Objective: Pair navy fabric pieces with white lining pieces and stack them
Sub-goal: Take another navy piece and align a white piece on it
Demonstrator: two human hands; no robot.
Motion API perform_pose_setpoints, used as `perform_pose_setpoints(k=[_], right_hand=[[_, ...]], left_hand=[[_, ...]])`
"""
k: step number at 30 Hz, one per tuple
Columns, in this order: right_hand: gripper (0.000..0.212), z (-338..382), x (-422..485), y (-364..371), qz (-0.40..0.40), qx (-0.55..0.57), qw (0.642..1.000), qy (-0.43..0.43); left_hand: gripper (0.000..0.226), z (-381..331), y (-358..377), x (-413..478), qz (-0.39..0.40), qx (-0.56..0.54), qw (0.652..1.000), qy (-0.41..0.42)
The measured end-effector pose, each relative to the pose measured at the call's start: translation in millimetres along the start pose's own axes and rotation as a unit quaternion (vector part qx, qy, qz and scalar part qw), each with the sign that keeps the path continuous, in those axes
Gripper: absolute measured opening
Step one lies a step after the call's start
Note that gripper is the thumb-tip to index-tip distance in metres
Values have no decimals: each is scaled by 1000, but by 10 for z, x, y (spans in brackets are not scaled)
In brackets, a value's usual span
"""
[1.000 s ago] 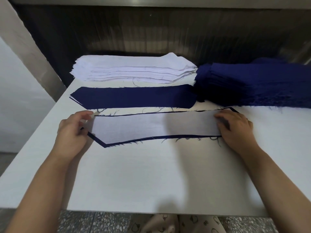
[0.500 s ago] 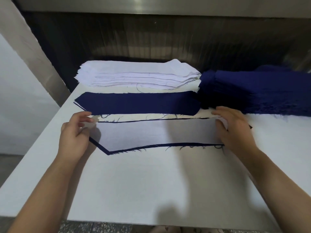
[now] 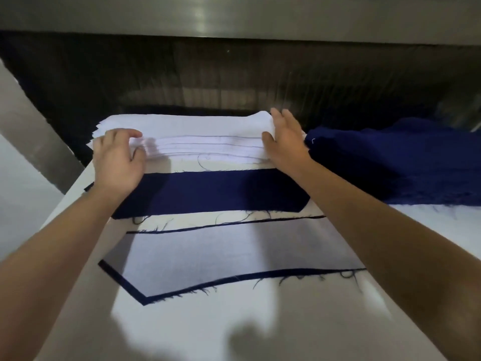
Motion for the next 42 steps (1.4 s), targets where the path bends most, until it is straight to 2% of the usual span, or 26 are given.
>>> perform_pose_setpoints(k=[4, 8, 11, 14, 17, 19, 22, 27, 31, 39, 42], right_hand=[[60, -17, 255, 153, 25, -99, 994, 27], [50, -89, 364, 265, 89, -166, 981, 38], [53, -139, 338, 248, 56, -120, 991, 35], [62, -173, 326, 207, 15, -81, 996, 38], [52, -193, 344, 203, 45, -123, 990, 57], [43, -171, 348, 173, 34, -151, 988, 29], [24, -139, 354, 100, -12, -135, 991, -5], [31, -69, 317, -45, -86, -106, 990, -34], [24, -74, 254, -176, -139, -72, 987, -40], [28, -128, 101, -272, -89, -55, 994, 10], [26, -150, 29, -299, -81, -11, 996, 22]], left_hand=[[38, -13, 168, 309, 20, 16, 1000, -7], [46, -3, 378, 370, 101, 37, 994, -29], [46, 14, 454, 308, 124, 56, 990, -23], [45, 37, 440, 285, 114, 75, 991, -8], [44, 48, 397, 312, 104, 84, 991, 10], [38, 37, 353, 342, 86, 86, 992, 26], [27, 30, 283, 379, 60, 97, 991, 64], [22, 8, 180, 331, 16, 129, 985, 112], [21, -23, 99, 208, -36, 149, 982, 112], [16, -61, -3, 36, -62, 85, 992, 65], [16, -103, -68, -36, -69, 55, 995, 46]])
Point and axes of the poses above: each hand's wrist, its own x-axis towards the middle knuckle, its own y-axis out of the palm, z = x × y, the point moved 4 cm from there along x, towards the middle knuckle, and after that the axes turned 12 degrees about y, right-handed, at the moved point
